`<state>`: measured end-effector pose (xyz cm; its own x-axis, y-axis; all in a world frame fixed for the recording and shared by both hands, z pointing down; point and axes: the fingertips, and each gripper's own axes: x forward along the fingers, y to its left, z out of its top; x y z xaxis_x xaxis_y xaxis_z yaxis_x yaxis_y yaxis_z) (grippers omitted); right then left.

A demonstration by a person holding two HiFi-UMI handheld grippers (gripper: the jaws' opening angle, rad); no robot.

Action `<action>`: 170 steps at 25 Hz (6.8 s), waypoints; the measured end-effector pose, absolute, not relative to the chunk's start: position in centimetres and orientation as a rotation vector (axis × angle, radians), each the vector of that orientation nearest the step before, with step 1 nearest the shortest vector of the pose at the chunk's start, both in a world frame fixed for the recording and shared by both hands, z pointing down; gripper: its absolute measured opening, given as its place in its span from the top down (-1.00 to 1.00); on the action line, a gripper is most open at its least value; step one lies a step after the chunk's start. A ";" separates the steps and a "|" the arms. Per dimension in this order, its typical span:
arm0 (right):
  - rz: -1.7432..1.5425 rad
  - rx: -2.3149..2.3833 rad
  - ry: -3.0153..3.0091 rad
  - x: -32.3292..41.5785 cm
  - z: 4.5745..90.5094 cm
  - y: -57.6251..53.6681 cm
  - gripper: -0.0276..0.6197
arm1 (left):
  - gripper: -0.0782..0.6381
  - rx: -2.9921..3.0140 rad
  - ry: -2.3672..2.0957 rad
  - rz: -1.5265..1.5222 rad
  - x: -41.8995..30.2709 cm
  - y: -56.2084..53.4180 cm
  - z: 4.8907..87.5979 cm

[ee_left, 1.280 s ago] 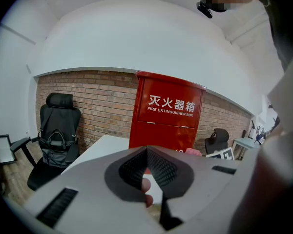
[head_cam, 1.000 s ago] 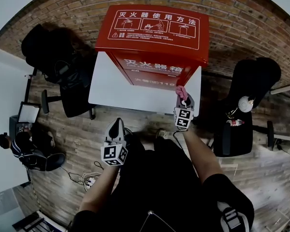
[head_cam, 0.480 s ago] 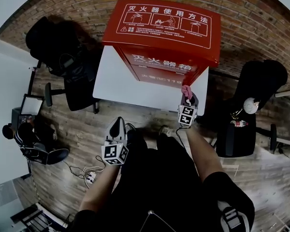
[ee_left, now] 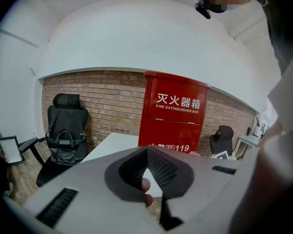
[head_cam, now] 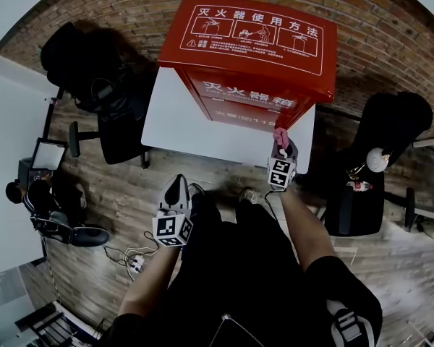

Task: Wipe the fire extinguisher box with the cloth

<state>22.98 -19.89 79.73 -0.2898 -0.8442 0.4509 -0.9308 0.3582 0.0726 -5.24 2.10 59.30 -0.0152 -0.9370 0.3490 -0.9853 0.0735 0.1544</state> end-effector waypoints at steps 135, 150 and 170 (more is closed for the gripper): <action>0.578 1.636 -2.053 -3.5 87.0 -18.4 0.56 | 0.73 2.031 -1.864 0.253 -31.5 0.0 61.3; 0.510 1.518 -2.038 1.2 87.3 -18.6 0.56 | 0.73 1.968 -1.918 0.223 -26.9 1.6 60.6; 0.449 1.432 -2.068 7.0 87.0 -19.0 0.56 | 0.73 1.924 -1.963 0.204 -19.5 2.2 60.6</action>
<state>6.97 -19.00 86.97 -0.2572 -0.7338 0.6288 -0.9286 0.3678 0.0494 -19.50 2.21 60.56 0.0122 -0.9301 0.3672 -0.9857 0.0506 0.1609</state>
